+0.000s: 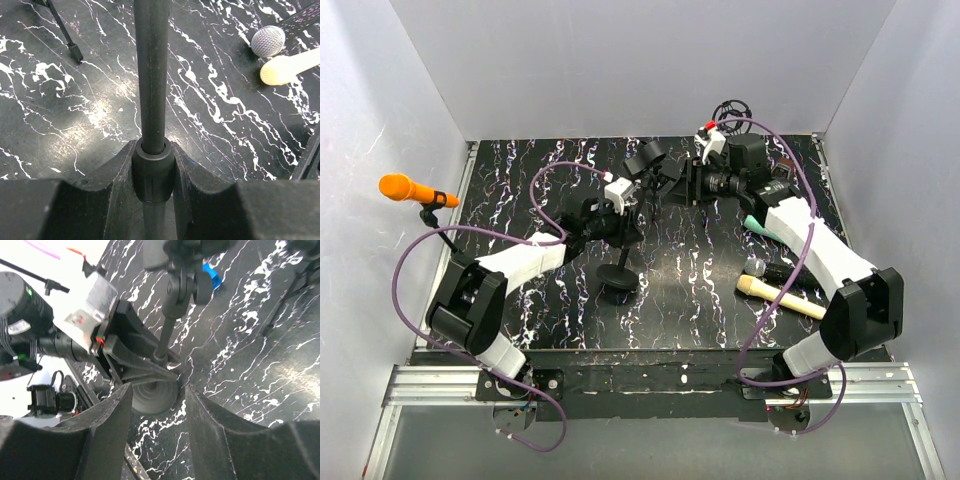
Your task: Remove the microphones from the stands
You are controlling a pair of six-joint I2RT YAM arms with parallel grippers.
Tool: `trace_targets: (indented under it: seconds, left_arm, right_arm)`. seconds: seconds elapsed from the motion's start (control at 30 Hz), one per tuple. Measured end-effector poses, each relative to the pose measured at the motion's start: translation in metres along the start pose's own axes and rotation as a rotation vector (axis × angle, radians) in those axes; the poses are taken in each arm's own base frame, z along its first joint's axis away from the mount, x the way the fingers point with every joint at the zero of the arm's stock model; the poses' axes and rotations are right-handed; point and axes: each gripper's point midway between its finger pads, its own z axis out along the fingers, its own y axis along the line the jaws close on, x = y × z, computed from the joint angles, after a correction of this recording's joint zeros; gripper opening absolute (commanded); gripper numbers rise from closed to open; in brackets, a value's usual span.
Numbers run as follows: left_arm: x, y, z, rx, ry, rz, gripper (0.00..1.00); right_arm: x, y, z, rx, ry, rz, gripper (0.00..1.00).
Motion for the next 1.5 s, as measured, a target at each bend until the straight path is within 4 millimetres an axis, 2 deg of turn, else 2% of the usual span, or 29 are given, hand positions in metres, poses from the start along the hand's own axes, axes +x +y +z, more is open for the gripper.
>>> trace_targets:
  seconds: [0.1, 0.33, 0.47, 0.67, 0.73, 0.77, 0.97, 1.07, 1.17, 1.37, 1.5]
  left_arm:
    - [-0.002, 0.0, -0.004, 0.045, -0.003, -0.018, 0.0]
    - [-0.004, -0.029, -0.011, 0.179, -0.003, 0.0, 0.0]
    - [-0.005, -0.036, -0.015, 0.212, -0.005, 0.006, 0.0]
    - [-0.005, -0.039, -0.016, 0.225, -0.007, 0.01, 0.0]
    - [-0.006, -0.034, -0.014, 0.199, -0.01, 0.003, 0.0]
    - [-0.006, -0.032, -0.014, 0.185, -0.013, 0.003, 0.0]
    - [-0.003, -0.027, 0.002, 0.111, -0.003, 0.031, 0.0]
    - [-0.001, -0.027, 0.007, 0.089, -0.004, 0.04, 0.0]
    - [-0.001, -0.027, 0.008, 0.078, -0.005, 0.044, 0.0]
    - [0.001, -0.025, 0.008, 0.072, -0.001, 0.043, 0.0]
    - [0.005, -0.027, 0.007, 0.094, -0.001, 0.044, 0.0]
  right_arm:
    - [0.011, 0.001, 0.007, -0.047, 0.031, 0.023, 0.6]
    - [0.015, 0.008, 0.027, -0.178, 0.066, 0.066, 0.62]
    - [0.012, 0.004, 0.038, -0.191, 0.069, 0.091, 0.55]
    - [0.009, 0.009, 0.043, -0.21, 0.068, 0.121, 0.12]
    - [0.009, 0.014, 0.044, -0.226, 0.07, 0.098, 0.02]
    - [0.01, 0.016, 0.045, -0.227, 0.071, 0.09, 0.01]
    - [0.01, 0.018, 0.049, -0.211, 0.062, 0.056, 0.03]
    - [0.014, 0.021, 0.051, -0.21, 0.073, 0.044, 0.3]
    - [0.018, 0.024, 0.051, -0.205, 0.091, 0.035, 0.42]
    - [0.018, 0.017, 0.044, -0.175, 0.103, 0.029, 0.51]
    - [0.012, 0.009, 0.039, -0.123, 0.085, -0.003, 0.52]
